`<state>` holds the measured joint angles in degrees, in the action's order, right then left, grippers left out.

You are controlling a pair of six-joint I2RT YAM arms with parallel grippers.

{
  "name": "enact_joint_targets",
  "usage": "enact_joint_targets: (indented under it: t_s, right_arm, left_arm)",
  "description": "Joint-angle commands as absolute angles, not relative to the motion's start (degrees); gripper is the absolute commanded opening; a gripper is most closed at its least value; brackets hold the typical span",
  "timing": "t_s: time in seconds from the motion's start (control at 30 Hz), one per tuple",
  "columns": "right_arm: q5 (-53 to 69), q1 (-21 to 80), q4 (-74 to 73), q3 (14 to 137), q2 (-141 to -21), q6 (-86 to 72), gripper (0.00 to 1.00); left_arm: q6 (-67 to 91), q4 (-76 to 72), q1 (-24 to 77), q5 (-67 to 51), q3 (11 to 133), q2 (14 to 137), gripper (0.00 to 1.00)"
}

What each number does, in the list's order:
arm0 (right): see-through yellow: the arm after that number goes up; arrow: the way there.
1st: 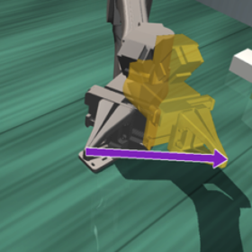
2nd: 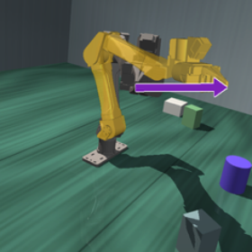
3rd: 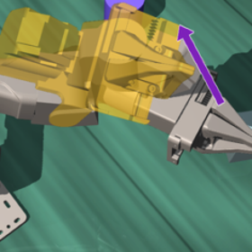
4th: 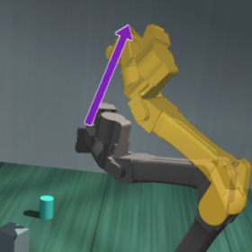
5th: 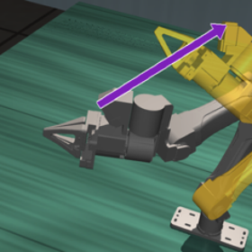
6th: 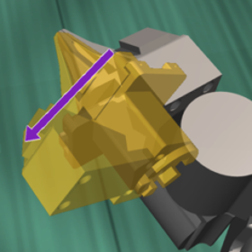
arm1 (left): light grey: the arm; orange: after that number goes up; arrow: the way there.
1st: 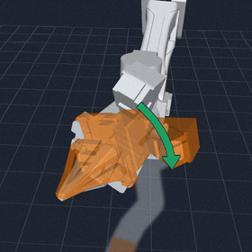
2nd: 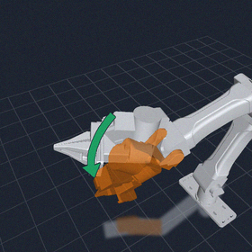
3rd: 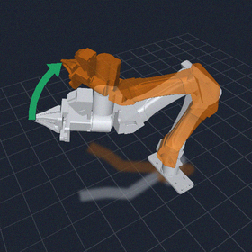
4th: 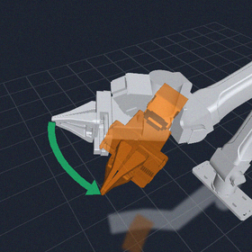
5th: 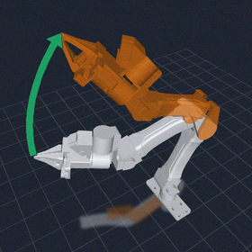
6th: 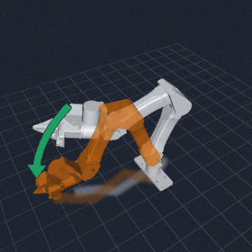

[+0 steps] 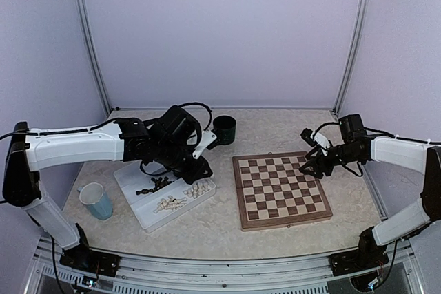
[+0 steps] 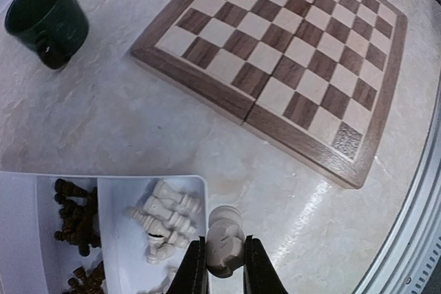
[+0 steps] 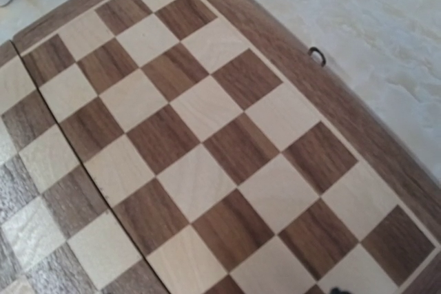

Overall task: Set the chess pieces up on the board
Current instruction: Pick up the knight from the storage box, then place the knight at b1.

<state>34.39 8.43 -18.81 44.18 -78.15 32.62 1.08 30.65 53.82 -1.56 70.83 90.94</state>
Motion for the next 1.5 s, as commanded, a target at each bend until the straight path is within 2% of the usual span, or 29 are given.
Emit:
enact_joint_targets:
  t_s: [0.0, 0.63, 1.47]
  right_arm:
    - [34.4, 7.8, -18.2, 43.7, -77.5, 33.5, 0.67]
    - [28.5, 7.9, -17.0, 44.2, -79.1, 32.3, 0.68]
    - [27.0, 7.8, -18.1, 44.8, -81.1, 32.9, 0.68]
  left_arm:
    - [-0.9, 34.1, 59.1, -4.8, 75.1, 93.4, 0.04]
    - [-6.3, 35.4, 68.2, -4.5, 94.7, 116.7, 0.04]
    - [-10.0, 37.9, 70.0, -4.1, 103.1, 126.1, 0.05]
